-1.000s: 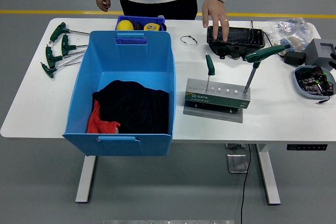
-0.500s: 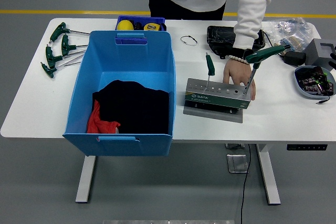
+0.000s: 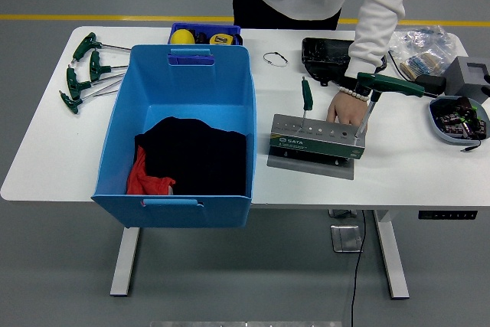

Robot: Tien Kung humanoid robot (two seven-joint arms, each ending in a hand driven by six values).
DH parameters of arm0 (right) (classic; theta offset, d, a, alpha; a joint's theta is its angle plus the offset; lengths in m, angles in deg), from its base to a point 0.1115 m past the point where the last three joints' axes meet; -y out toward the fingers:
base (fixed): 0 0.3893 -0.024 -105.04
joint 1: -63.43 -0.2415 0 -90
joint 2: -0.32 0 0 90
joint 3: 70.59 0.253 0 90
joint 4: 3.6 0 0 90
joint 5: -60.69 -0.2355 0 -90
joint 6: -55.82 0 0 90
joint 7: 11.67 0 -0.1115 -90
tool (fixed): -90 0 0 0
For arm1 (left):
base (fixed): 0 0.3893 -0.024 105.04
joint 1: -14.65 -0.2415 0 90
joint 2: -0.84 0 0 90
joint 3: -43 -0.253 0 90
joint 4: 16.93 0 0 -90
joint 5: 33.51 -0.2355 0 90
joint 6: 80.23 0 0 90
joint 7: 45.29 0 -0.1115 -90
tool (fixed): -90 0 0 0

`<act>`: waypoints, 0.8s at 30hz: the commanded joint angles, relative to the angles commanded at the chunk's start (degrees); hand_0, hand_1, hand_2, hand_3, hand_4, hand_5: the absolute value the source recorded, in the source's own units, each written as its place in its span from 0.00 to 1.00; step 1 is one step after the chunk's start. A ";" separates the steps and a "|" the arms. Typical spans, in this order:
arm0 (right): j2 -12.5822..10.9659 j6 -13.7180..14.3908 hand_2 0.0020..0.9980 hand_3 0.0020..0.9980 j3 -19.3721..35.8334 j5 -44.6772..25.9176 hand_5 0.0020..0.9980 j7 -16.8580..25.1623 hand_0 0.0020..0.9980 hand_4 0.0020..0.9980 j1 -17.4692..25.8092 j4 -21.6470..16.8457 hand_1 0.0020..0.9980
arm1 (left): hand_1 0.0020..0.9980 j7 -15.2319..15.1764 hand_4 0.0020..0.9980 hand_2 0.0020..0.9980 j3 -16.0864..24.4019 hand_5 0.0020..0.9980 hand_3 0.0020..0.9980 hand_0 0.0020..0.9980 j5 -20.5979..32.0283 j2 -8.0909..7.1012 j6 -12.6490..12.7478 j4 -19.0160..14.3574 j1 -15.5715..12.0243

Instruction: Lift tool from toolbox,place it in box,lift tool from toolbox,place it in box

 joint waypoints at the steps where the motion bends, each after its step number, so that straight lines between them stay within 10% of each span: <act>1: -0.37 0.16 0.85 0.85 -0.06 1.51 0.94 0.35 0.89 1.00 -0.12 -0.28 0.84 | 0.56 0.07 0.73 0.58 0.34 0.70 0.72 0.55 -0.34 0.01 0.02 0.00 0.01; 14: -12.80 0.58 0.94 0.96 -5.70 29.21 0.84 3.21 1.00 1.00 -9.80 -5.88 0.92 | 0.56 1.02 0.73 0.58 4.59 0.69 0.72 0.55 -4.98 -0.16 0.13 0.00 0.66; 24: -18.82 -3.08 1.00 1.00 -23.29 53.41 0.77 4.22 1.00 1.00 -22.28 -4.64 0.98 | 0.55 1.16 0.73 0.57 6.02 0.69 0.71 0.54 -6.21 -0.28 0.58 0.00 1.19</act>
